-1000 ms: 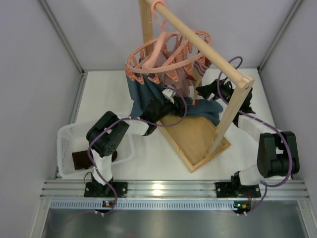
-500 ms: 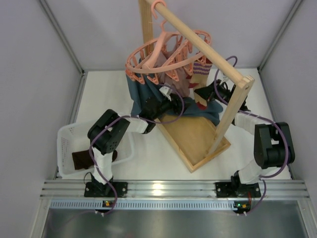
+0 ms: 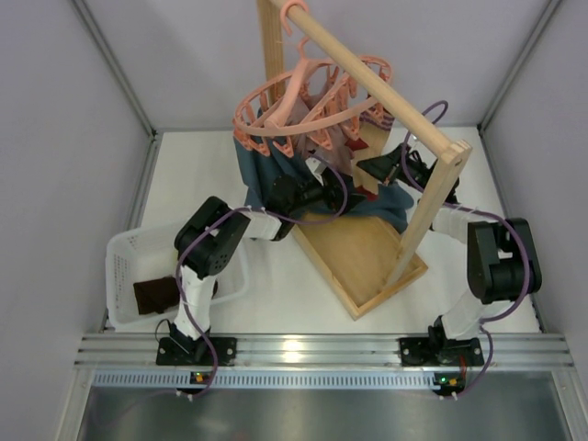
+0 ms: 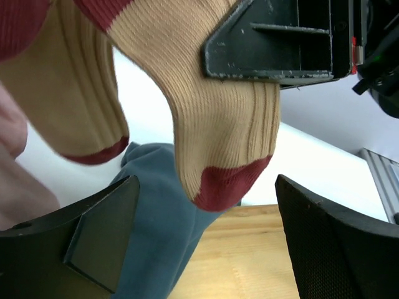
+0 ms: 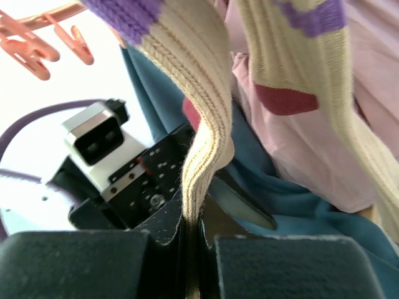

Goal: Remove the socks clipped to the hanger

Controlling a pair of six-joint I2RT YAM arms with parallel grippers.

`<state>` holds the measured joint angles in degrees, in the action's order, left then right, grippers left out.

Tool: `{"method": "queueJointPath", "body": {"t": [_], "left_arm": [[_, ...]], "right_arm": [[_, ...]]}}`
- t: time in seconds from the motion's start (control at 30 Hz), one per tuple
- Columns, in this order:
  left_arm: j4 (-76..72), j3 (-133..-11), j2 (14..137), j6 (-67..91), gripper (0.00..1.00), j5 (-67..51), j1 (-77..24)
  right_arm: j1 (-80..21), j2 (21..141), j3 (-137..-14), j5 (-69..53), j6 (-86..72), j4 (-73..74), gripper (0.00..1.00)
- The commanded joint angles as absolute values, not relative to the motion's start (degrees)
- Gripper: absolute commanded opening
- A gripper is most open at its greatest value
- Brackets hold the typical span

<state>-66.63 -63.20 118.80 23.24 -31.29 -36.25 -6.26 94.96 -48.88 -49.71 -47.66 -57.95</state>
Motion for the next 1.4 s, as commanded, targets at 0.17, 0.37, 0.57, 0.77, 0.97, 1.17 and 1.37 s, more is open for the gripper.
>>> {"method": "queueJointPath", "body": {"t": [0.17,0.37,0.57,0.77,0.97,1.17,1.37], "left_arm": [[-76.29,-72.07,125.42,33.22,0.93,-44.12,-33.22],[-76.38,-74.62,126.82,35.77,0.87,-46.14,-33.31],[-77.78,-76.73,127.53,38.93,0.62,-51.93,-33.75],[-77.87,-76.82,127.97,39.64,0.0,-53.17,-33.75],[-77.78,-75.32,127.09,39.81,0.0,-52.56,-33.49],[-77.78,-74.18,126.82,39.73,0.0,-53.35,-33.22],[-77.87,-74.88,127.53,40.61,0.0,-54.41,-33.22]], "right_arm": [[-7.12,95.19,-50.8,-53.09,-50.97,-67.94,0.0],[-8.09,94.4,-50.63,-53.0,-51.15,-67.94,0.0],[-9.14,94.66,-50.98,-52.3,-49.92,-66.71,0.0],[-9.23,91.68,-50.8,-48.44,-44.13,-57.85,0.25],[-8.7,85.0,-50.89,-37.65,-32.36,-38.01,0.54],[-4.4,80.86,-48.08,-36.82,-31.46,-40.16,0.58],[-3.25,79.37,-52.81,-35.25,-29.0,-36.22,0.74]]}}
